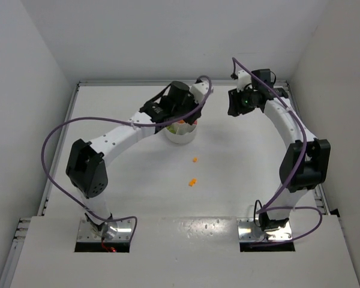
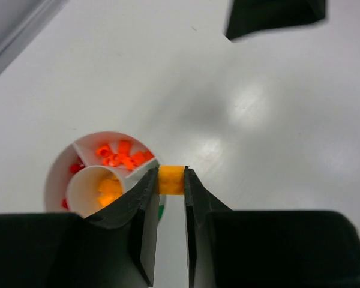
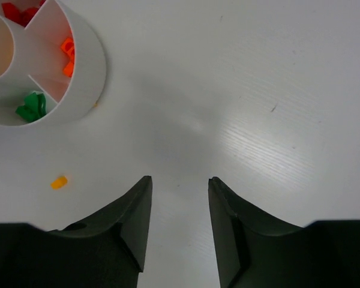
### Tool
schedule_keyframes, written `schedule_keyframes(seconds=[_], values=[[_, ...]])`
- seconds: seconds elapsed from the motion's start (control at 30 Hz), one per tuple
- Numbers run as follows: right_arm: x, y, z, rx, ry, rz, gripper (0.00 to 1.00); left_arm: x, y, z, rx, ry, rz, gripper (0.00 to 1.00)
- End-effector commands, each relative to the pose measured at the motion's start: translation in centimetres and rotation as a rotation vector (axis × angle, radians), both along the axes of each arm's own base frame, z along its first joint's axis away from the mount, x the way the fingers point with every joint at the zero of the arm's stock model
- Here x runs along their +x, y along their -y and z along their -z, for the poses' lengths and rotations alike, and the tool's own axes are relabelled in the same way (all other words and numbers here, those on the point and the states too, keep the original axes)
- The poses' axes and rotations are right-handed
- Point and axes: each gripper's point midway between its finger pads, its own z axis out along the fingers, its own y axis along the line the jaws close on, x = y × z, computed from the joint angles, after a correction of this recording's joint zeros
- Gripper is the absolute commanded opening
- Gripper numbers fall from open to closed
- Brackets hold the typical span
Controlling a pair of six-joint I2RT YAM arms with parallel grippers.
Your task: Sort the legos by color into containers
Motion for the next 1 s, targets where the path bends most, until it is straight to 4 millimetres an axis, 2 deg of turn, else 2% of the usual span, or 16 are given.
schedule_keyframes(seconds=[0.0,0.03,0.07,0.1,0.17,0.27,0.3,0.33,0.37,0.47,0.57,0.67,0.73,0.87,0.93,0.97], values=[[-1.4,-1.7,-0.4,0.057,0.000,-0.075,0.46,2.8,-2.7,-0.2,0.006,0.000,-0.109,0.15],[-2.0,-1.8,0.5,0.063,-0.027,-0.081,0.48,3.7,-3.5,-0.4,0.007,-0.001,-0.132,0.15],[-2.1,-2.0,0.1,0.071,-0.018,-0.087,0.50,4.2,-3.7,-0.3,-0.004,-0.012,-0.142,0.15],[-2.4,-2.0,0.5,0.070,-0.029,-0.087,0.51,4.8,-4.0,0.7,0.003,-0.039,-0.161,0.15],[-2.7,-2.1,0.8,0.077,-0.040,-0.093,0.55,6.1,-4.5,0.7,-0.022,-0.054,-0.167,0.15],[-2.9,-2.1,0.5,0.071,-0.041,-0.115,0.62,7.4,-5.0,1.9,-0.025,-0.087,-0.194,0.17],[-3.0,-2.3,0.9,0.077,-0.070,-0.120,0.64,7.6,-5.6,2.5,-0.018,-0.106,-0.199,0.17],[-3.7,-2.5,2.2,0.082,-0.137,-0.139,0.65,7.7,-5.5,2.1,-0.024,-0.098,-0.199,0.17],[-3.8,-2.5,2.4,0.081,-0.156,-0.138,0.65,8.2,-5.8,2.4,-0.026,-0.104,-0.202,0.17],[-3.9,-2.9,2.6,0.096,-0.152,-0.168,0.69,8.6,-6.3,3.7,-0.009,-0.129,-0.214,0.17],[-4.0,-3.0,2.2,0.104,-0.142,-0.174,0.69,8.4,-6.2,4.3,-0.003,-0.148,-0.205,0.18],[-4.2,-3.3,2.7,0.091,-0.153,-0.200,0.69,8.1,-6.1,4.8,0.000,-0.162,-0.196,0.19],[-4.5,-3.4,2.8,0.095,-0.159,-0.216,0.69,8.2,-6.6,5.3,0.005,-0.171,-0.206,0.22],[-5.0,-4.2,2.8,0.062,-0.155,-0.273,0.64,8.3,-6.8,5.8,-0.001,-0.190,-0.212,0.38],[-5.7,-4.0,3.9,0.029,-0.179,-0.272,0.63,8.4,-6.8,6.3,-0.001,-0.203,-0.218,0.40],[-6.1,-4.4,3.8,0.028,-0.178,-0.284,0.63,8.6,-7.2,6.3,-0.002,-0.203,-0.227,0.41]])
